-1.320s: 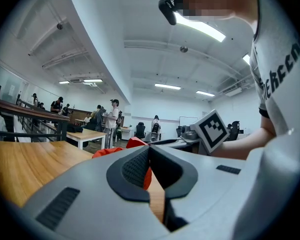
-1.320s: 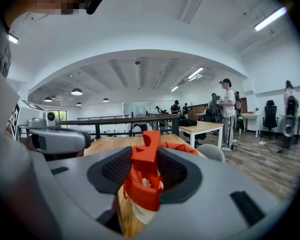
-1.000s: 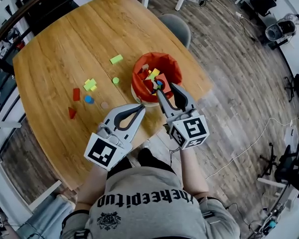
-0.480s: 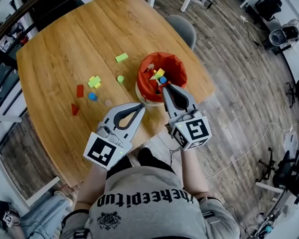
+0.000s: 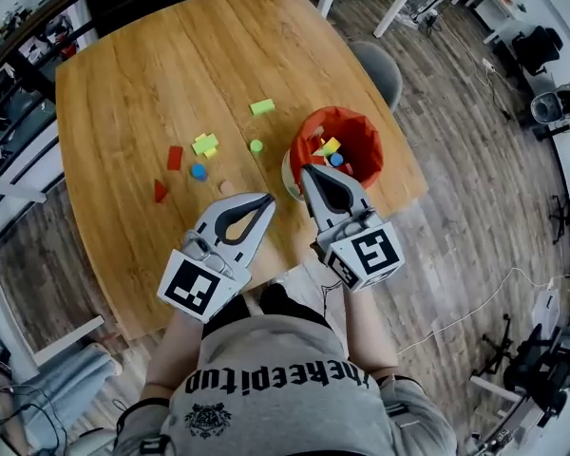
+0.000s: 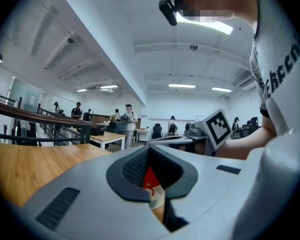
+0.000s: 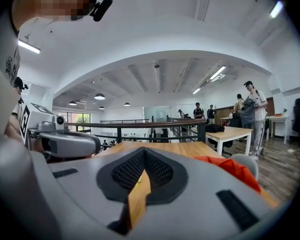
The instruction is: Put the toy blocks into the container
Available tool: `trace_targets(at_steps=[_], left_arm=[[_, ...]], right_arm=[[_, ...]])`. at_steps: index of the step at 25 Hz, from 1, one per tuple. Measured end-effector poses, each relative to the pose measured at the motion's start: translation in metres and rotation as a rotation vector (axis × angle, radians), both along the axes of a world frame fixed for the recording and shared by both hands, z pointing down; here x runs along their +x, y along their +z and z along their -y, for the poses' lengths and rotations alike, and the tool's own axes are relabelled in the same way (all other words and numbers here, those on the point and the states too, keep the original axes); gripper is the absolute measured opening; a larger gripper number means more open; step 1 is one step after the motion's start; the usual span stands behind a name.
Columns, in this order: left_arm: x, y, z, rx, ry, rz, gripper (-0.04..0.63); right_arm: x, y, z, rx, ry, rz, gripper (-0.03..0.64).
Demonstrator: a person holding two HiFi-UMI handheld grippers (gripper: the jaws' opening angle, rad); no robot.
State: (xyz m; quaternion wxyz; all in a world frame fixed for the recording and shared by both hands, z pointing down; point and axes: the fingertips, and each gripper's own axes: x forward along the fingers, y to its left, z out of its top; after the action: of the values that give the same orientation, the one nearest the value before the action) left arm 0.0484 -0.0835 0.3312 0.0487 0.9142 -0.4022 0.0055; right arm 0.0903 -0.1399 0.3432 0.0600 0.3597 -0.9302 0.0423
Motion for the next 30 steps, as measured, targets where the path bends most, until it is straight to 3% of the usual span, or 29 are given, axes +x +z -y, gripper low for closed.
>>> trace_targets(at_steps=[17, 30], left_arm=[[-0.108, -0.002, -0.027, -0.005, -0.334, 0.009, 0.014], [-0.165, 0.009, -0.038, -0.031, -0.457, 0.010, 0.014]], right_arm=[[-0.124, 0.004, -0.015, -0.017, -0.321, 0.010, 0.011], [-0.186, 0.030, -0.016, -0.078, -0.425, -0.004, 0.011]])
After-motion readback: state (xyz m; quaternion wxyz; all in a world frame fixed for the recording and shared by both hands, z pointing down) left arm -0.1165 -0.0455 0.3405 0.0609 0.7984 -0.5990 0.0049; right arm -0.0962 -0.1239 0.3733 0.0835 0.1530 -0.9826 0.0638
